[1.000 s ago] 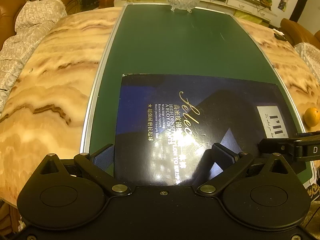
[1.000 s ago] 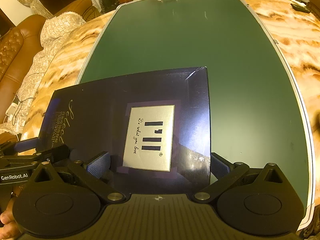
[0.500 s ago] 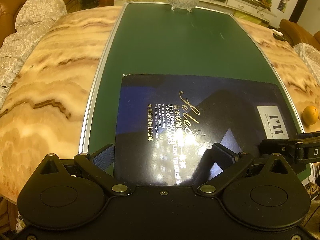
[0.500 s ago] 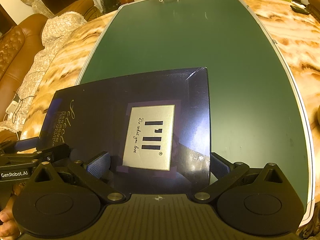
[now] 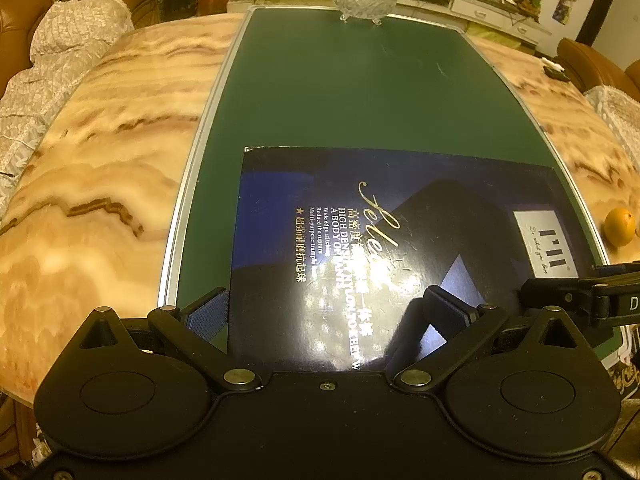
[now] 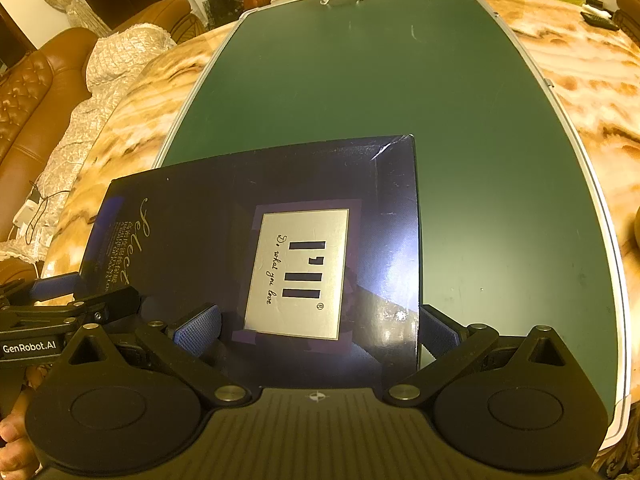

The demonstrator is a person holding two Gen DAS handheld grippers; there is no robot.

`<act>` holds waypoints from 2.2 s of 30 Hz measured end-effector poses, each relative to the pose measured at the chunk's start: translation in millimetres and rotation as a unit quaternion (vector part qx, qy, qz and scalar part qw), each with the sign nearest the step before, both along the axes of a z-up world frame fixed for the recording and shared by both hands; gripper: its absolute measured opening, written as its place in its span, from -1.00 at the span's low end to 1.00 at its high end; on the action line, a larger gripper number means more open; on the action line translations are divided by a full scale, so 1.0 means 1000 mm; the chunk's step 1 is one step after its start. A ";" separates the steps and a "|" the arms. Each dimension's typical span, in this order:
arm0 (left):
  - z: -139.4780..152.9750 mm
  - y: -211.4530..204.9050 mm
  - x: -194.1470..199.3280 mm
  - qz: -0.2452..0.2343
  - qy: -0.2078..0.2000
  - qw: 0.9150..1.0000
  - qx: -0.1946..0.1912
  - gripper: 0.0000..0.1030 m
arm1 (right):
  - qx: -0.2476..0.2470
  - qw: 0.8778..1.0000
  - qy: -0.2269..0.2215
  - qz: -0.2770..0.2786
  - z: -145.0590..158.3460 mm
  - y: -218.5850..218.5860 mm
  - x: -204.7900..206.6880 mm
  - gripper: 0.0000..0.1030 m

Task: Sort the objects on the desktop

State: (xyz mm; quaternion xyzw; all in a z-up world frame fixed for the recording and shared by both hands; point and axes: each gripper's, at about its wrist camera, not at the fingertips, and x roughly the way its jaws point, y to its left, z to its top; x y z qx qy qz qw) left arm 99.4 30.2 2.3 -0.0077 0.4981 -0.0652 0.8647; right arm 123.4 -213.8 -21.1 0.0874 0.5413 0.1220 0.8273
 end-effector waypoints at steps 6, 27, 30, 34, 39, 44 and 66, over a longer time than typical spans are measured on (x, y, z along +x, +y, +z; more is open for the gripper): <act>-0.002 0.001 -0.002 -0.001 0.000 1.000 -0.001 1.00 | -0.003 1.000 -0.005 0.004 0.000 0.001 -0.002 1.00; -0.001 0.005 -0.011 -0.016 -0.006 1.000 -0.005 0.99 | 0.027 1.000 -0.009 0.001 -0.007 -0.015 -0.009 1.00; -0.004 0.005 -0.009 -0.017 -0.003 1.000 -0.003 0.99 | 0.033 0.999 -0.006 -0.001 -0.010 -0.016 -0.008 1.00; -0.005 0.004 -0.005 -0.013 -0.001 1.000 -0.002 1.00 | 0.028 1.000 -0.007 -0.001 -0.009 -0.014 -0.004 1.00; -0.005 -0.002 -0.004 -0.019 -0.006 1.000 0.012 1.00 | 0.022 1.000 0.002 0.001 -0.016 -0.012 -0.004 1.00; -0.007 0.001 -0.004 -0.018 -0.002 1.000 0.007 1.00 | 0.033 0.999 0.001 -0.009 -0.018 -0.020 -0.005 1.00; -0.027 0.010 -0.004 -0.012 0.021 0.999 -0.033 1.00 | -0.027 0.998 -0.042 0.050 -0.011 0.014 -0.032 1.00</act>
